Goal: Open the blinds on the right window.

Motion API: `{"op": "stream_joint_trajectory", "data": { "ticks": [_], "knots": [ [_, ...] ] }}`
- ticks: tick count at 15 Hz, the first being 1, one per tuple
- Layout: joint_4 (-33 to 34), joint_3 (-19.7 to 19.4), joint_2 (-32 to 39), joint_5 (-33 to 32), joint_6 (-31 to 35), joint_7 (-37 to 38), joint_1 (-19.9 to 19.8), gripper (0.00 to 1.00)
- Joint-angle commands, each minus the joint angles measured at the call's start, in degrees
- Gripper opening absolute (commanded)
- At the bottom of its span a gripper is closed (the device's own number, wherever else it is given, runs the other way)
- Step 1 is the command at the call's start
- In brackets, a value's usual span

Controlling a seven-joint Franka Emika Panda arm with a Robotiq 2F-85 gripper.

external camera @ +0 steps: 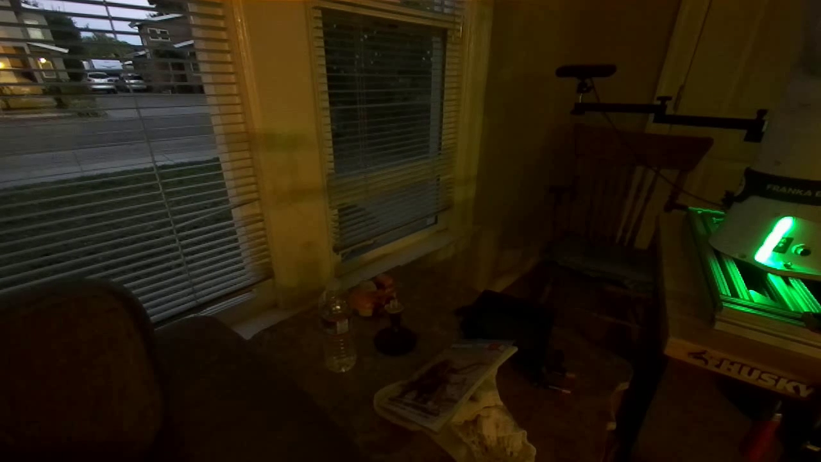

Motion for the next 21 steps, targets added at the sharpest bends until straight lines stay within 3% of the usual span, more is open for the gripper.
{"op": "stream_joint_trajectory", "data": {
  "ticks": [1, 5, 11, 17, 21],
  "knots": [
    [-4.2, 1.4, -4.6, 0.6, -4.0, -1.1, 0.7, 0.0],
    [-9.8, 1.6, -7.7, -0.8, -4.0, -1.8, 1.0, 0.0],
    [-25.1, 0.4, -12.9, -5.3, 0.4, -3.3, 0.7, 0.0],
    [-41.0, -1.7, -13.5, -10.8, 9.3, -2.0, -0.1, 0.0],
    [-47.4, -2.8, -11.0, -11.8, 15.7, -1.4, 0.0, 0.0]
  ]
}}
